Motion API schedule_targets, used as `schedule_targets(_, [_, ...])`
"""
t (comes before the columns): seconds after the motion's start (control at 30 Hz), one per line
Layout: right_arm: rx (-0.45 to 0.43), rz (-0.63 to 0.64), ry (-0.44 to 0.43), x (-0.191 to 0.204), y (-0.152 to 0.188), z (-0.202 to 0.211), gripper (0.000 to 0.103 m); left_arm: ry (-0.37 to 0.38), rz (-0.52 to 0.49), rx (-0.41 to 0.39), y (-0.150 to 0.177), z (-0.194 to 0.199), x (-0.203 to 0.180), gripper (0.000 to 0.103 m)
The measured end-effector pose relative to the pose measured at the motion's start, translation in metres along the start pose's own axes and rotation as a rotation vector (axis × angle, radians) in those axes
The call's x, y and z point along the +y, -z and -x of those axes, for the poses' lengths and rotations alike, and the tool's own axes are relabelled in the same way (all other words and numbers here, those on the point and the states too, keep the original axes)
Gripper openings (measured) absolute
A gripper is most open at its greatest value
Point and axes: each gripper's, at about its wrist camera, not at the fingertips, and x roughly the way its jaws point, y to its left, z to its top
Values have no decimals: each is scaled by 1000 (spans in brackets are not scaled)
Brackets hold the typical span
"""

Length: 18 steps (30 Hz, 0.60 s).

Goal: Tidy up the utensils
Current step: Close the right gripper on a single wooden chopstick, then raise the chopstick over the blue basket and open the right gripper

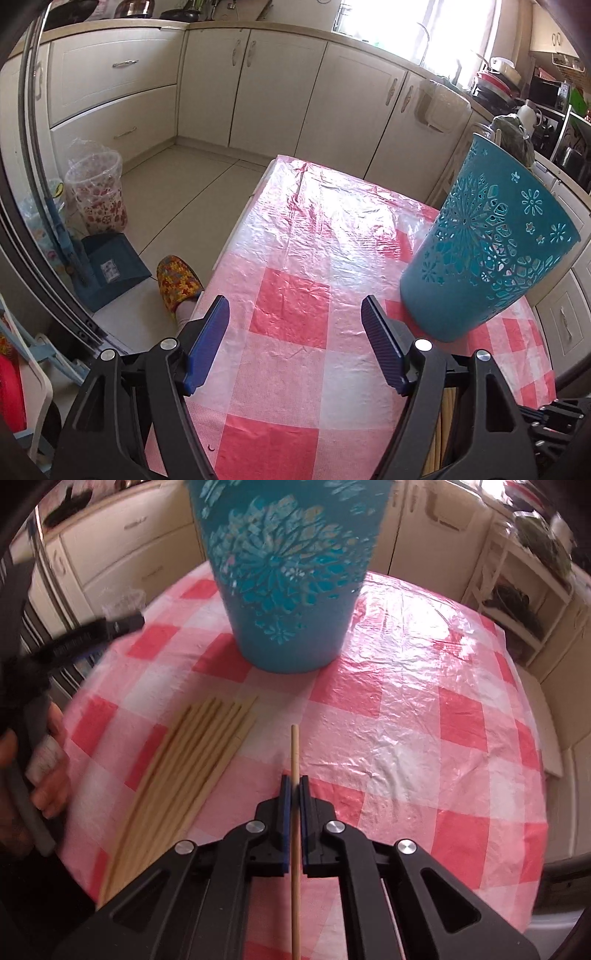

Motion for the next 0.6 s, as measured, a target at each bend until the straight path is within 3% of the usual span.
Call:
schedule_targets(0.13, [-247, -125, -231, -12, -25, 71, 5, 6, 4, 16, 1, -3, 0, 70])
schedule_targets(0.27, [-528, -168, -304, -13, -80, 124, 5, 1, -20, 7, 2, -1, -4, 70])
schedule_targets(0.43, [-808, -245, -229, -6, -144, 130, 5, 3, -28, 3, 2, 1, -7, 71])
schedule_targets(0.53, [-895, -262, -116, 1, -167, 109, 5, 12, -18, 7, 2, 0, -5, 71])
schedule_targets(0.6, [-906, -274, -39, -1, -173, 91, 5, 16, -16, 7, 1, -1, -5, 71])
